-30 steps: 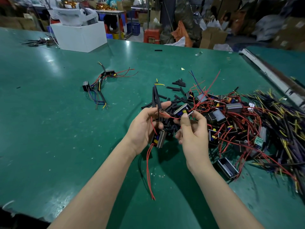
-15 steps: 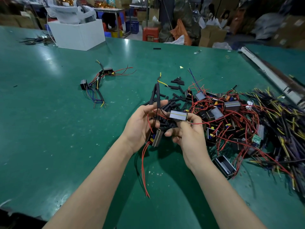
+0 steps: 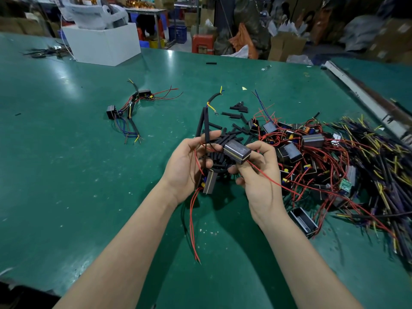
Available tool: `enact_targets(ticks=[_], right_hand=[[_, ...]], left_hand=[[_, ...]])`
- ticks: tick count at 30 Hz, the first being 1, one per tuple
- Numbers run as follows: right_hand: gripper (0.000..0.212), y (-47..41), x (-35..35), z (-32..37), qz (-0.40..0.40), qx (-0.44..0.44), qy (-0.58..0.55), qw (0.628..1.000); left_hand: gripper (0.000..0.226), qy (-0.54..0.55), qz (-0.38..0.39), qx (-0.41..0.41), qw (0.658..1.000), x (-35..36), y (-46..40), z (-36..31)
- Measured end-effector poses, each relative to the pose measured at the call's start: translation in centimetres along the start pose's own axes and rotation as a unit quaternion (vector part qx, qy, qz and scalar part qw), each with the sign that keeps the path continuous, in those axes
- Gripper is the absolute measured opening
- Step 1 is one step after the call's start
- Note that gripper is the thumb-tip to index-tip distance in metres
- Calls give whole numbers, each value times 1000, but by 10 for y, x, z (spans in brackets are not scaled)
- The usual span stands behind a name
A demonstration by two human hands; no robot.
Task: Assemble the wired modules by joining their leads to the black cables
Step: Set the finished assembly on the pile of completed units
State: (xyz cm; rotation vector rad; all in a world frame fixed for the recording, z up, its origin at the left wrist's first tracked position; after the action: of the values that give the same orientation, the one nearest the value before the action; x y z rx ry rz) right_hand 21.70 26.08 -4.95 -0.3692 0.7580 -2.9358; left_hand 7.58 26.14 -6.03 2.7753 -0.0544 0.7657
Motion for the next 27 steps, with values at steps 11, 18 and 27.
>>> enact_targets(ticks=[11,18,27], right_hand=[[34,-2,4,-1,4,-5,-10,1000],[40,0,19,2,147,-115,190,964],[25,28,47,-13,359,-117,336,863]], left_hand=[[44,7,-8,-1,1000,-3,-4,1],[34,87,-24,27,996,-9,-4,-7],[30,130,-35,44,990,-22,0,-18]])
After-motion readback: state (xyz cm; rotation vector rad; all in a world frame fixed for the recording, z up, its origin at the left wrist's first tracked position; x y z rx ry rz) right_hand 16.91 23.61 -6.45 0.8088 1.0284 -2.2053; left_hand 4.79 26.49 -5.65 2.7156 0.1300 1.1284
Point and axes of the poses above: each hand's wrist, its own y-axis away from the middle knuckle, its own x-axis out of the palm, z = x × y, the point moved 8 cm from there along -y, towards the middle knuckle, and after that the axes turned 15 degrees about -x, right-handed, at the moved point
